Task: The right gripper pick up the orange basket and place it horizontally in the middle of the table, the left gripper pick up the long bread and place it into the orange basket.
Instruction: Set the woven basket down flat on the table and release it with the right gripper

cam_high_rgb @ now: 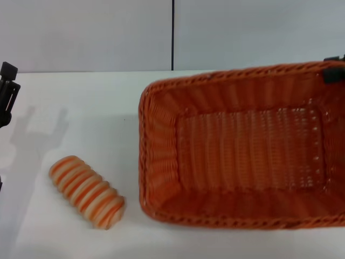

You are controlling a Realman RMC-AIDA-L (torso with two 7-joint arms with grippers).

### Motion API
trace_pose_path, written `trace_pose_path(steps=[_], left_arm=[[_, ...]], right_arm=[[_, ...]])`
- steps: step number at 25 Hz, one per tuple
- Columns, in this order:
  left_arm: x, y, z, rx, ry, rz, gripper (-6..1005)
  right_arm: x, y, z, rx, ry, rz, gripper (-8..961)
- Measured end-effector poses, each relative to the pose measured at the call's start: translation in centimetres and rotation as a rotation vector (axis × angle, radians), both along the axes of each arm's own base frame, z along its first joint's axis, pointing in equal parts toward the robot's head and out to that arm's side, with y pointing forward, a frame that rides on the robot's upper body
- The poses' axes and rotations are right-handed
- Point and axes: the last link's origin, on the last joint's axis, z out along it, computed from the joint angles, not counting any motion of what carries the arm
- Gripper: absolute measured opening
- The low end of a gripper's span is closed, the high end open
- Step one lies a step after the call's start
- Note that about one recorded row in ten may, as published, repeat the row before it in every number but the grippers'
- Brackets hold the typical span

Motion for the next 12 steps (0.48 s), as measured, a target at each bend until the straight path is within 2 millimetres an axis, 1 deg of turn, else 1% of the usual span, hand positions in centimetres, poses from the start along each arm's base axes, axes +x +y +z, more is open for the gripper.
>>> trace_pose_path(steps=[1,2,3,5,6,7,8,12], left_arm=[[0.0,0.0,0.0,0.000,0.000,0.000,844],[0.0,0.0,0.0,-0.002,-0.001,-0.001,844],[0.0,0.0,0.0,-0.002,-0.001,-0.001,844],[0.0,0.0,0.0,-0.004,-0.003,0.000,844],[0.0,0.0,-0.1,-0.005,-0.004,0.000,844],[0.0,0.0,-0.1,-0.008,-0.008,0.001,844],[0.0,0.0,-0.1,-0.008,-0.008,0.001,844],[0.0,0.0,-0.4,-0.018,-0.013,0.007,844]], right_arm=[[0.1,0.0,-0.3,-0.010,0.005,0.009,178],[0.3,0.1,-1.1,-0.036,0.017,0.024,178],[0.3,0.1,-1.1,-0.036,0.017,0.024,178],[0.5,0.1,-1.9,-0.062,0.032,0.035,179],[0.7,0.1,-2.4,-0.078,0.040,0.040,179],[0.9,-0.1,-3.3,-0.103,0.049,0.045,179],[0.9,-0.1,-3.3,-0.103,0.049,0.045,179],[1.6,-0.2,-4.5,-0.114,0.044,0.052,180]])
